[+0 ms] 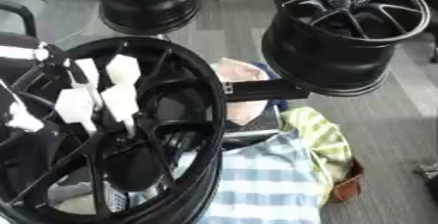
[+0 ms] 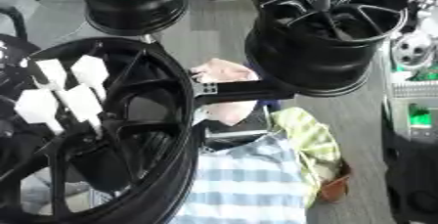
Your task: Pull the pin out of the wheel hub.
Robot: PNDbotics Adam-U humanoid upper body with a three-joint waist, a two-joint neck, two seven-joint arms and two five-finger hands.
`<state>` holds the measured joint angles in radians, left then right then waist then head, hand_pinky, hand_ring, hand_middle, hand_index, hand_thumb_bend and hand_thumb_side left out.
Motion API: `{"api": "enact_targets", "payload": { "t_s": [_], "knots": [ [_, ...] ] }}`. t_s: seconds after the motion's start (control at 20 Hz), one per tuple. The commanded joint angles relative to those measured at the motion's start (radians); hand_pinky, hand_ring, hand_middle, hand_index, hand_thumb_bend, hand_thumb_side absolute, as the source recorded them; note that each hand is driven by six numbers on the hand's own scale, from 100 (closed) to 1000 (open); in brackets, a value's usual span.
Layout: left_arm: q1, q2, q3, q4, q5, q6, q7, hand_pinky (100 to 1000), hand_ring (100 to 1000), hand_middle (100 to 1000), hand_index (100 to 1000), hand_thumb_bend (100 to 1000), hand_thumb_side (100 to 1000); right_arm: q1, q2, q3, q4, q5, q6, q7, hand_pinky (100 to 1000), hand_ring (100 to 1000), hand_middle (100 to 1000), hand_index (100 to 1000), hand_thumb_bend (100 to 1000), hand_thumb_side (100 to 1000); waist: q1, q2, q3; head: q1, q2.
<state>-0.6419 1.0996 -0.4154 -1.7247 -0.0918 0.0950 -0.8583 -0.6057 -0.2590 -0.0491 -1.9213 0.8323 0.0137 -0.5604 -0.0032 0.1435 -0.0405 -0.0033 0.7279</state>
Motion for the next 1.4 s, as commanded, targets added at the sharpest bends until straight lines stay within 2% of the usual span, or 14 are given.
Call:
{"api": "enact_targets", "payload": {
  "t_s": [0.05, 0.1, 0.15, 0.35, 0.65, 0.9, 1.4],
  "knots": [
    [-0.013, 0.039, 0.014, -0.008, 0.007, 0.003, 0.001, 809, 795, 756, 845, 536, 190, -0.009, -0.008, -0.006, -0.022, -0.006, 0.001, -0.005, 754, 733, 691, 814, 100, 399, 0.002, -0.012, 0.001, -0.001, -0.009],
    [-0.013, 0.039, 0.013, -0.008, 0.007, 0.005, 0.002, 809, 795, 756, 845, 536, 190, -0.009, -0.008, -0.006, -0.022, -0.006, 0.001, -0.005, 754, 733, 691, 814, 100, 399, 0.002, -0.012, 0.001, -0.001, -0.009],
    [-0.014, 0.039, 0.012, -0.007, 0.006, 0.007, 0.002, 780, 769, 742, 824, 514, 150, -0.009, -0.008, -0.006, -0.022, -0.006, 0.001, -0.005, 753, 733, 691, 814, 100, 402, 0.002, -0.012, 0.001, -0.001, -0.009],
    [-0.026, 0.019, -0.020, 0.023, -0.017, 0.036, 0.009, 771, 766, 743, 813, 499, 159, -0.007, -0.006, -0.007, -0.024, -0.009, 0.001, -0.009, 753, 733, 690, 814, 100, 405, 0.001, -0.011, -0.002, 0.001, -0.011],
    [-0.039, -0.001, -0.042, 0.052, -0.021, 0.066, 0.034, 756, 752, 729, 801, 465, 216, -0.006, -0.007, -0.008, -0.023, -0.009, 0.001, -0.010, 754, 733, 690, 814, 100, 405, 0.001, -0.011, -0.003, 0.001, -0.011],
    [-0.047, -0.015, -0.059, 0.067, -0.026, 0.095, 0.054, 754, 749, 731, 803, 486, 278, -0.004, -0.006, -0.009, -0.024, -0.010, 0.000, -0.011, 753, 733, 689, 814, 100, 406, 0.002, -0.011, -0.004, 0.002, -0.011],
    [-0.060, -0.035, -0.075, 0.079, -0.022, 0.109, 0.068, 731, 723, 700, 818, 496, 296, -0.001, -0.007, -0.011, -0.024, -0.009, 0.003, -0.014, 753, 733, 688, 812, 100, 407, 0.002, -0.011, -0.004, 0.003, -0.010]
  ]
}}
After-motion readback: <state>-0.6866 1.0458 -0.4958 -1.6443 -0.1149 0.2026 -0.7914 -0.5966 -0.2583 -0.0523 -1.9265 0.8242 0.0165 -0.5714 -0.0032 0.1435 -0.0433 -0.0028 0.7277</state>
